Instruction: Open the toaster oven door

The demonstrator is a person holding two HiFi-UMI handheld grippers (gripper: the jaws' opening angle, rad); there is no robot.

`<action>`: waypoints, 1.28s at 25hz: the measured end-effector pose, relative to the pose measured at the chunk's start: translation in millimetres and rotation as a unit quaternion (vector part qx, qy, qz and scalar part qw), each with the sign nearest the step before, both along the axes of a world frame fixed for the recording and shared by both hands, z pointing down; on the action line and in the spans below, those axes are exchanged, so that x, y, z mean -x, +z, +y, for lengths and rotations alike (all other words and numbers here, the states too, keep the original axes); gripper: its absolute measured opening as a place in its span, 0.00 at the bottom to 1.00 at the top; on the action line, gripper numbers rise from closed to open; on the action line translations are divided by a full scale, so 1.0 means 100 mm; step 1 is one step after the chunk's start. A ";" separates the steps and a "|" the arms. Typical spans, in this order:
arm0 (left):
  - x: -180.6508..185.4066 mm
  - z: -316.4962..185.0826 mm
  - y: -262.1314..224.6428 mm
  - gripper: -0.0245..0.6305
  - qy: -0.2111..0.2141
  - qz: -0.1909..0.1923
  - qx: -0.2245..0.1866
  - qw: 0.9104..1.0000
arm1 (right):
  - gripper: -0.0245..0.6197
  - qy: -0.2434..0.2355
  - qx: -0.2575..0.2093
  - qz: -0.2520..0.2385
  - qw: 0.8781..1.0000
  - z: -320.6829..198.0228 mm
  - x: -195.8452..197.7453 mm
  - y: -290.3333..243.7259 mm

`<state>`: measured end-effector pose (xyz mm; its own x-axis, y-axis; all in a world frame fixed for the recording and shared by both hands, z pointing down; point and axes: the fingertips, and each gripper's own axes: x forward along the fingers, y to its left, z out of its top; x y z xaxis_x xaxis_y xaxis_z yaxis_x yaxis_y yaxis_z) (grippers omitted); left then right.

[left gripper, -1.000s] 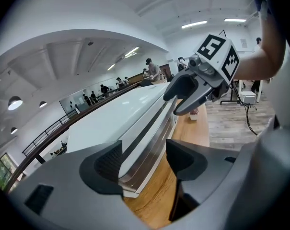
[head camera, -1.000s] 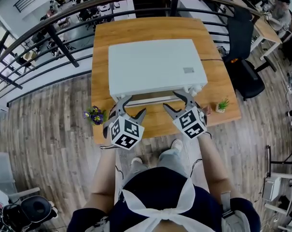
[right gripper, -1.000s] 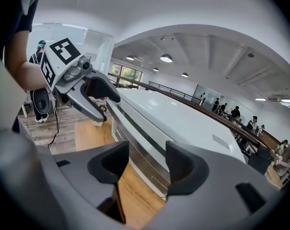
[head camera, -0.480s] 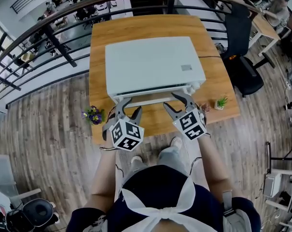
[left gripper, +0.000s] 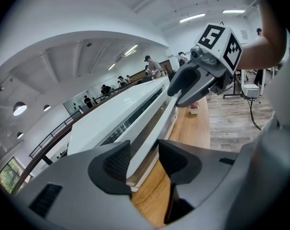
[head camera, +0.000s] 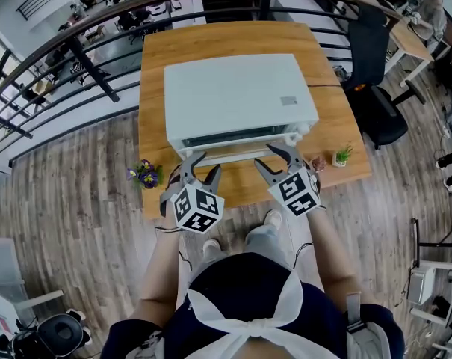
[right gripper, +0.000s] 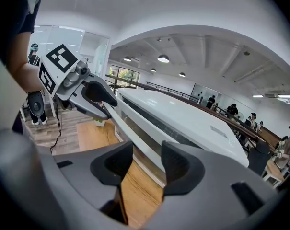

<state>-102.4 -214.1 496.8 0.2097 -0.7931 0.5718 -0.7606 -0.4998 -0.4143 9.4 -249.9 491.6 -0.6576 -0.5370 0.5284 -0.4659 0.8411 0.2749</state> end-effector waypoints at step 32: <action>-0.14 0.46 0.26 0.31 0.010 0.001 0.030 0.999 | 0.35 0.010 0.032 0.004 0.999 0.45 -0.17 0.28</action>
